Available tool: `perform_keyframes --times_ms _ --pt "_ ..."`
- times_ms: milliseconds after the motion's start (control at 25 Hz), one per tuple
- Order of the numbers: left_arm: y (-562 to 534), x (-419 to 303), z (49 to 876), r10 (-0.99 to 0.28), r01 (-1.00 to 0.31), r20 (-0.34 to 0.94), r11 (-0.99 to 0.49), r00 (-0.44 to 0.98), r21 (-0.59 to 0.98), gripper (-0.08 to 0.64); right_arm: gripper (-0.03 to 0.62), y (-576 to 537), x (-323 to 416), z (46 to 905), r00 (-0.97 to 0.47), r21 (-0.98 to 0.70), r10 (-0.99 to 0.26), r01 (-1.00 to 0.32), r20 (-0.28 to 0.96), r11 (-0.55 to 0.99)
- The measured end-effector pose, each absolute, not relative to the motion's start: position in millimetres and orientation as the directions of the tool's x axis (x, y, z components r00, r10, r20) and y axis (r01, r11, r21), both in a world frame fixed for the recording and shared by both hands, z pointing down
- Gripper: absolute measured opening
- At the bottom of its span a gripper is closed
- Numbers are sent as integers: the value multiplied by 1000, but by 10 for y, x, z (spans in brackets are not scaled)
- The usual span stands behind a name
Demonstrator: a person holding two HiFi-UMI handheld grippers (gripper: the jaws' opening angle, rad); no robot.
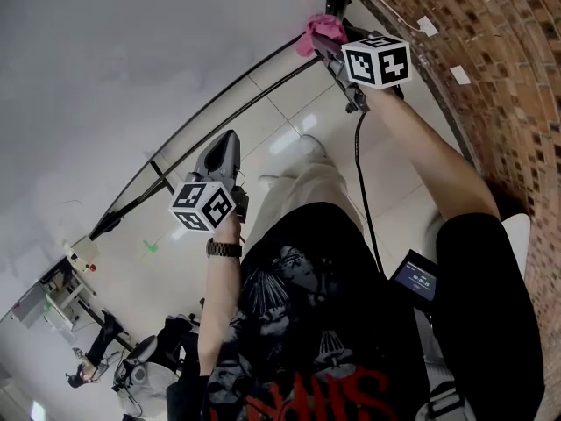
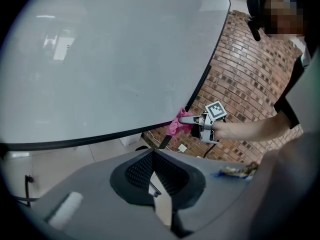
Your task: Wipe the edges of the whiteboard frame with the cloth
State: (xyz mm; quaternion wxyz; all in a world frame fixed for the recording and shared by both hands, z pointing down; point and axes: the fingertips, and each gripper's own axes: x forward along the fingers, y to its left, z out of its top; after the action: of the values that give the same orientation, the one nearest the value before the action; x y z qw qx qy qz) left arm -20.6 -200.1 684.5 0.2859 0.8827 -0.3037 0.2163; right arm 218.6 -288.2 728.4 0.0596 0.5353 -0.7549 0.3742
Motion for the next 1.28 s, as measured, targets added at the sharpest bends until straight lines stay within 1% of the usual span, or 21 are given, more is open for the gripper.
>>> perform_keyframes --times_ms 120,320,520,840,1040,1280 --pt "-2026 -153 6862 -420 -658 543 -651 727 377 2 149 -2863 2252 7231 -401 -510 -778 -852 484 122" --pt "-2009 73 6798 -406 -624 511 -679 758 386 2 149 -2863 2324 6981 -397 -486 -794 -861 460 149" --pt "-1977 114 6796 -394 -612 503 -683 769 399 2 149 -2832 2366 6814 -378 -484 -816 -864 438 140" --pt "-1885 -151 6867 -419 -641 510 -649 751 410 2 149 -2742 2441 6589 -314 -525 -866 -848 390 71" --pt "-1765 -272 6953 -427 -656 519 -626 741 422 2 149 -2706 2444 6417 -304 -513 -879 -855 368 81" --pt "-1749 -372 6836 -474 -700 540 -615 696 362 2 149 -2712 2443 6062 -278 -526 -903 -848 327 71"
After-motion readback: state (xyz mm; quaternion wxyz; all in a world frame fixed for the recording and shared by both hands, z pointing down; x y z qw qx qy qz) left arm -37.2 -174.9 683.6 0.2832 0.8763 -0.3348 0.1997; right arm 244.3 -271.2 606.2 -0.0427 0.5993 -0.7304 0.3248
